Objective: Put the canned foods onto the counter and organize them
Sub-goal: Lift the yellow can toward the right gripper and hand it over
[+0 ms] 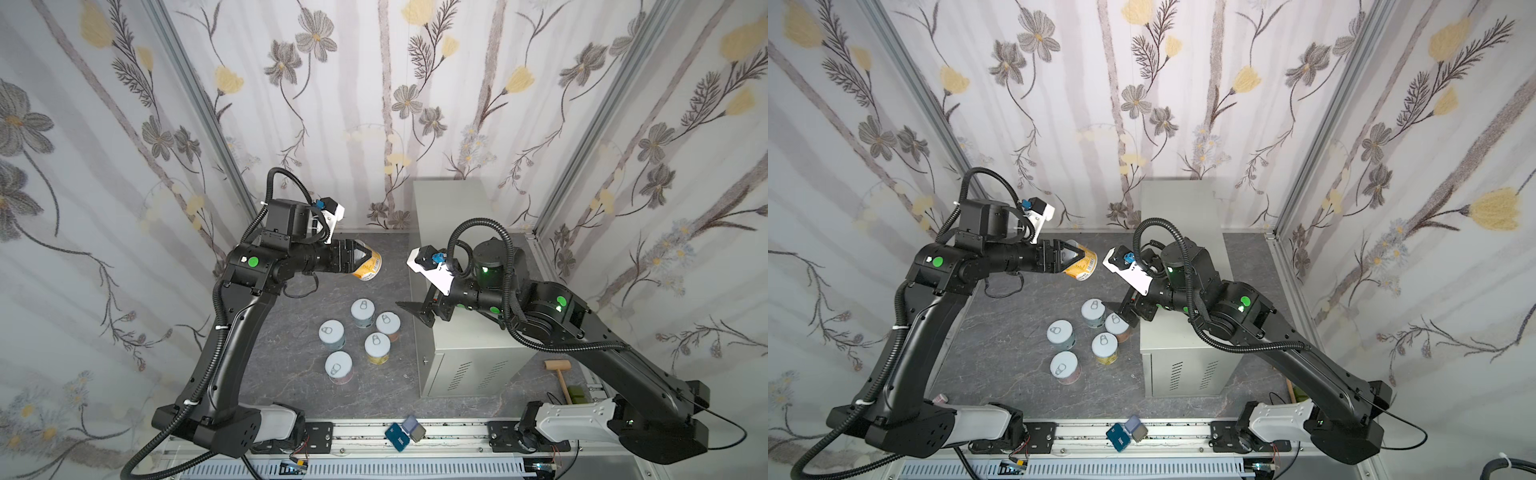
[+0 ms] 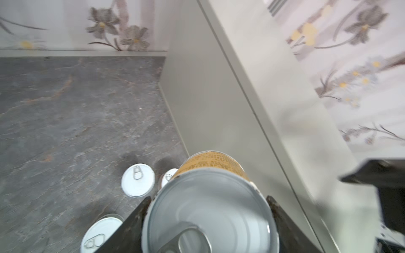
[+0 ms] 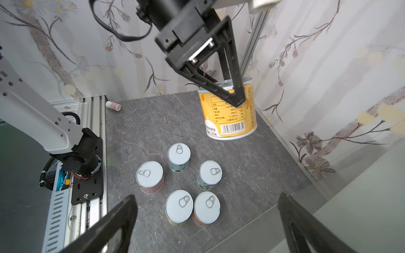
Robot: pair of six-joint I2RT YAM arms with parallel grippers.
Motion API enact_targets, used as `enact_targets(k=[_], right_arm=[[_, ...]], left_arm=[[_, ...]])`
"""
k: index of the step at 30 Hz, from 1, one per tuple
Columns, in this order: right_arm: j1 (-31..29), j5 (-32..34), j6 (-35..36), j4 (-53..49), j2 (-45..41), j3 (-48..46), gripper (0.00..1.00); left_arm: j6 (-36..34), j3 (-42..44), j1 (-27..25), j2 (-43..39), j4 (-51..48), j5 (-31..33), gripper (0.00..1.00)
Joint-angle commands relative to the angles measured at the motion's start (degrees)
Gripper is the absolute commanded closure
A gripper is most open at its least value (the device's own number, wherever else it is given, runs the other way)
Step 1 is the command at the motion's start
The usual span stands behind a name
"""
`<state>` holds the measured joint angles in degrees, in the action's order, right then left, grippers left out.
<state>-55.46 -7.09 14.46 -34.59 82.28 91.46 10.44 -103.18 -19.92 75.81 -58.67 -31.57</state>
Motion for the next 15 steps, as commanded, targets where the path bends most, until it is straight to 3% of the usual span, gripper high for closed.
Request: enact_targets(k=[1, 15], right_arm=[[-0.98, 0.15, 1.27, 4.33, 2.4, 1.79, 0.0], [-4.66, 1.34, 0.68, 4.43, 7.74, 6.94, 0.0]], left_arm=[[-1.34, -0.45, -1.37, -2.86, 0.08, -7.14, 0.46], [0.7, 2.27, -5.64, -7.26, 3.53, -8.52, 0.46]])
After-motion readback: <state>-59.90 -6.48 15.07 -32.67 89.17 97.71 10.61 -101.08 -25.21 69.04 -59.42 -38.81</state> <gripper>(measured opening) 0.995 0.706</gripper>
